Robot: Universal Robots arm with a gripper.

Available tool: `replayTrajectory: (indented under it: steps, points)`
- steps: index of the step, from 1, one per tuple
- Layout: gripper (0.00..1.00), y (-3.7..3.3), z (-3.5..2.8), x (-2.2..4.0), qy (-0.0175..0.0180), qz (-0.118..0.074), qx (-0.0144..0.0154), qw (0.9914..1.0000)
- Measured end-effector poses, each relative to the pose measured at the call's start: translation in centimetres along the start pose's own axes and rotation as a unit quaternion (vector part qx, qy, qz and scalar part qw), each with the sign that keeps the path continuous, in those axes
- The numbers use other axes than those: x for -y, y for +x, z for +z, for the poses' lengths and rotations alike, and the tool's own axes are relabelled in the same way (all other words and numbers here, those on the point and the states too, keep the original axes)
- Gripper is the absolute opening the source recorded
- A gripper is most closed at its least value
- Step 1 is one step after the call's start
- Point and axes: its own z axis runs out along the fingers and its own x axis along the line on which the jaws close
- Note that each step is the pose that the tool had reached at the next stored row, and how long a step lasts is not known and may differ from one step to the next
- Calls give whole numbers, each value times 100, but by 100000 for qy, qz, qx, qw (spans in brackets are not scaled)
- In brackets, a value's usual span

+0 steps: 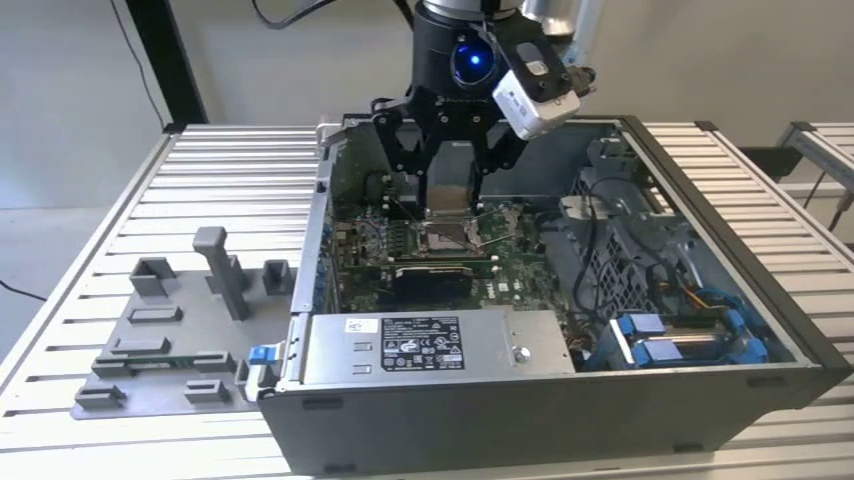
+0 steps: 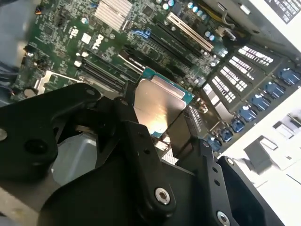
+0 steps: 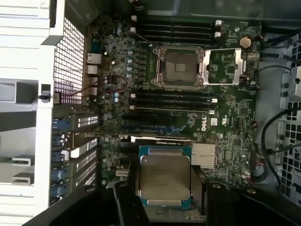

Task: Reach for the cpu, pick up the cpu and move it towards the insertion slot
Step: 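Pick up the cpu and move it towards the insertion slot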

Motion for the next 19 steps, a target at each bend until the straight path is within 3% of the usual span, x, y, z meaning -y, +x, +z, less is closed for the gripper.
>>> replayTrajectory:
  steps: [8,19]
  points:
    - [0,-182,-1,6,-2,-4,1,100000]
    - [0,-194,-1,6,-5,595,25,99998]
